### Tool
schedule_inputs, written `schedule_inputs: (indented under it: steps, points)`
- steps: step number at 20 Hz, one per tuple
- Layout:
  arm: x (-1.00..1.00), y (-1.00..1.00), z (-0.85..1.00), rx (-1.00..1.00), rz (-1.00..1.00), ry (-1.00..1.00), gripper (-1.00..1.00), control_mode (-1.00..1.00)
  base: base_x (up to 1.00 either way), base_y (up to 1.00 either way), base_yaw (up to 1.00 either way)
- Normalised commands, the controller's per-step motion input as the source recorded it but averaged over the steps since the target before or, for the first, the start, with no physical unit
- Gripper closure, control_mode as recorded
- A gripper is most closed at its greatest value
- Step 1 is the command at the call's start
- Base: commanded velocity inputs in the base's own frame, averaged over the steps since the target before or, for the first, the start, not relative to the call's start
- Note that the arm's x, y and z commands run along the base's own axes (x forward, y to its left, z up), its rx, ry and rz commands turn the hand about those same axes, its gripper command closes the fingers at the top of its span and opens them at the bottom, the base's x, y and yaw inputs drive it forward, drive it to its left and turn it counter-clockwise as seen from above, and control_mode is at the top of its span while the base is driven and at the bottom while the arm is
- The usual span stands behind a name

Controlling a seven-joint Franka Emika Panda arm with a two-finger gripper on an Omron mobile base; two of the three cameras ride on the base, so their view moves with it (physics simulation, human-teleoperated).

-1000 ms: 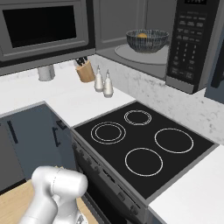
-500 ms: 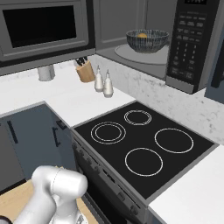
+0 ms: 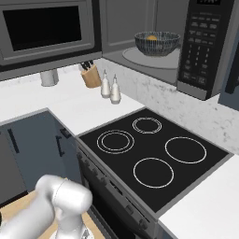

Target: Pick the potato from the sink and place it in the bowl. Then pick the bowl and place it in the microwave. Then close the microwave door and press the start button.

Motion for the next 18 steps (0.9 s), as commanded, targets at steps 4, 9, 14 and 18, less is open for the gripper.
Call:
schedule_inputs:
  steps: [4,9,14,18]
  points:
    - [0.6,0.21,-0.02,0.0,-0.03,0.0,-1.0,-1.0,0.0,0.0,0.0]
    - [0.53,-0.02,0.0,0.0,-0.13,-0.02,-1.0,-1.0,0.0,0.0,0.0]
    - [0.4,-0.2,0.0,0.0,-0.2,-0.08,-1.0,-1.0,0.0,0.0,0.0]
    - [0.21,-0.32,0.0,0.0,-0.22,-0.2,-1.0,-1.0,0.0,0.0,0.0]
